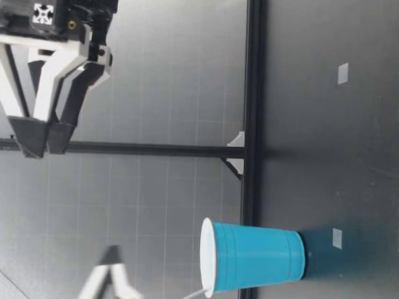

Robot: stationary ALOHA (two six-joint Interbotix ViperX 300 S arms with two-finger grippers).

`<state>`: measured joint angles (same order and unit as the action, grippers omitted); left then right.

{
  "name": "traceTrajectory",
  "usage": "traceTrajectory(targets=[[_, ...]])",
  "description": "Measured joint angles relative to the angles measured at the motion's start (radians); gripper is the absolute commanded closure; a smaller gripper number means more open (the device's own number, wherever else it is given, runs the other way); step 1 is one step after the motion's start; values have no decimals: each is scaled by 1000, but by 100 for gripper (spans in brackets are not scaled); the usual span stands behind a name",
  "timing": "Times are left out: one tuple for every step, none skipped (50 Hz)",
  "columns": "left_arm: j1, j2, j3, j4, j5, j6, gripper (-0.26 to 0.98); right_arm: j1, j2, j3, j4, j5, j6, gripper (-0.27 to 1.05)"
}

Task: Pick up the screwdriver with the right arm, hand it over to the left arm then place it into the cup.

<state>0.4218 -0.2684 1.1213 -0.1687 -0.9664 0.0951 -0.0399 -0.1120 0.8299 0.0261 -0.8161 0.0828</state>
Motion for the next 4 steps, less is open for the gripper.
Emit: traceTrajectory(targets=[[-12,-17,0,12,11,-12,13,0,0,0,0,0,0,7],[-21,-31,0,25,21,-18,13,-2,0,0,0,0,2,7],[-32,-46,2,35,32,-25,13,-2,-2,0,0,0,2,7],[-43,-60,2,44,43,-31,13,-2,-3,2,0,2,2,7]])
